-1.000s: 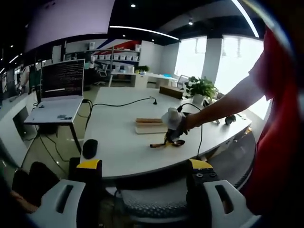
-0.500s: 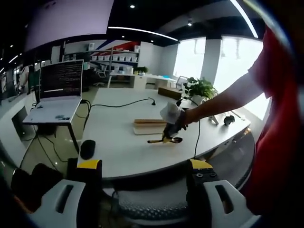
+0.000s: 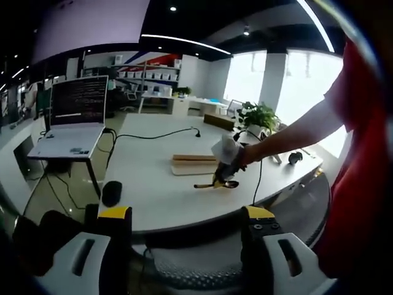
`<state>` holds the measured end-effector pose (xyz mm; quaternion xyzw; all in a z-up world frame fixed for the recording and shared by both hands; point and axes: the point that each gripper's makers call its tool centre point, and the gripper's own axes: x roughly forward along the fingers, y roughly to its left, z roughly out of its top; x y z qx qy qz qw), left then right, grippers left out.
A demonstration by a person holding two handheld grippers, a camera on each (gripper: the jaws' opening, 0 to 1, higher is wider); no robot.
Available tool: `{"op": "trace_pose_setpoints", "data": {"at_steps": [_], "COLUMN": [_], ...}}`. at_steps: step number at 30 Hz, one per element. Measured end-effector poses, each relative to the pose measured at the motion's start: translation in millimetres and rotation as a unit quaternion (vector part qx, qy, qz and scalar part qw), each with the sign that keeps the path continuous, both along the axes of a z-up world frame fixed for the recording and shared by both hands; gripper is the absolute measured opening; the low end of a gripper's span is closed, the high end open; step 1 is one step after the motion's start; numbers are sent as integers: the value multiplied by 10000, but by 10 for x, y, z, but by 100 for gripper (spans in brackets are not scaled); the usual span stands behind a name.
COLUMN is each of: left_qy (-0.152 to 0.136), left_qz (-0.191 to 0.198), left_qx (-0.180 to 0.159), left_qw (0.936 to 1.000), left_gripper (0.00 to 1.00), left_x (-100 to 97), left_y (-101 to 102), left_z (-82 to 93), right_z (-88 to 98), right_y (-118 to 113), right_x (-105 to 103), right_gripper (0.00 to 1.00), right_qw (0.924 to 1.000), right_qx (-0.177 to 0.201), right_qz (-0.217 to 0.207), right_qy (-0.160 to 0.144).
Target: Arrange the utensils inside the cutlery case until each visible utensil rests in its matching compartment.
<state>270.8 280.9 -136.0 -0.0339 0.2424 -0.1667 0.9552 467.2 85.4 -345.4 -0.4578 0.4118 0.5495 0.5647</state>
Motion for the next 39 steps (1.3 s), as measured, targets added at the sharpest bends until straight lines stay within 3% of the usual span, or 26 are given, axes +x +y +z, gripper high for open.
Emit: {"op": "trace_pose_setpoints", "data": {"at_steps": [9, 13, 20, 39], "left_qy": [2, -69, -103, -149], "left_qz": [-187, -269, -424, -358], "left_qx": [108, -212, -134, -54], "left_qw": [9998, 9994, 9990, 9992], "left_gripper": [74, 79, 79, 78], "left_x": [64, 101, 145, 151], "left_y": [-20, -115, -172, -145], "left_z": [50, 113, 152, 198], "right_z": [-31, -23, 34, 99], "right_y": [-47, -51, -55, -36], "right_x": [-44, -52, -32, -61], "right_gripper": [1, 1, 1, 1], "right_qw": [10000, 10000, 10000, 9994], "right_qx": [-11, -2, -29, 65], "right_qz": [-39, -46, -30, 221], "right_qy": [-39, -34, -50, -271]}}
